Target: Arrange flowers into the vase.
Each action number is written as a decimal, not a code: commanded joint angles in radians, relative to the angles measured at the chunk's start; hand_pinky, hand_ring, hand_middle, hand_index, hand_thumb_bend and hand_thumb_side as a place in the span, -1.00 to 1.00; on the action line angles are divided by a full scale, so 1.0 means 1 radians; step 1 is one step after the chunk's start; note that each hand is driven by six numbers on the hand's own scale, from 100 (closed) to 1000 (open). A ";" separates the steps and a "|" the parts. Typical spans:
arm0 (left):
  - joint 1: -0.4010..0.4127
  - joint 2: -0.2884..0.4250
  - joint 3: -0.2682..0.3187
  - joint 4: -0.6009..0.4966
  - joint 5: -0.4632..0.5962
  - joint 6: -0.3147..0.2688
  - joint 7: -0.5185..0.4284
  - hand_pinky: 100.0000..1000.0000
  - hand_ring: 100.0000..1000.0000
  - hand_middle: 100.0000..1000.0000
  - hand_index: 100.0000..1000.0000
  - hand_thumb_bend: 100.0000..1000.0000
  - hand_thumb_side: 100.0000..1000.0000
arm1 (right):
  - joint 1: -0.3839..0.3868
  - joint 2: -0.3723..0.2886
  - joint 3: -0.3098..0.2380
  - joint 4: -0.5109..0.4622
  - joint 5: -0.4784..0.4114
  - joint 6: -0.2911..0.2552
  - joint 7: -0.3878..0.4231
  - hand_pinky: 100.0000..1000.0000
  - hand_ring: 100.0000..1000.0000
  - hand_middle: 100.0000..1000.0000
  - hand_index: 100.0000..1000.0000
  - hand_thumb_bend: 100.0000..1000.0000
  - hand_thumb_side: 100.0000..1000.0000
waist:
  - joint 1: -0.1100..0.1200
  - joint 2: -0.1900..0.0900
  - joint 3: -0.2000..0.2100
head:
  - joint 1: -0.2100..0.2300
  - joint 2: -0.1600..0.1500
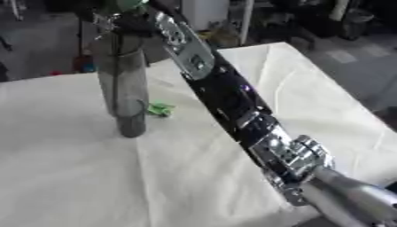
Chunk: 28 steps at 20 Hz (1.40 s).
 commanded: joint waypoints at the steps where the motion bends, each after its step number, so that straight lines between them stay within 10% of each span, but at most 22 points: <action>1: -0.007 0.018 0.009 -0.010 0.004 -0.003 0.002 0.54 1.00 0.79 0.78 0.56 1.00 | -0.034 -0.036 -0.021 0.006 0.033 -0.010 -0.015 0.76 0.46 0.32 0.32 0.19 0.44 | 0.001 -0.015 -0.002 | 0.001 -0.003; 28: -0.005 0.020 0.012 -0.009 0.003 -0.005 0.005 0.54 1.00 0.79 0.78 0.56 1.00 | -0.019 -0.060 -0.031 0.035 0.089 -0.028 -0.013 0.77 0.47 0.35 0.35 0.22 0.43 | 0.000 -0.014 -0.011 | 0.010 -0.006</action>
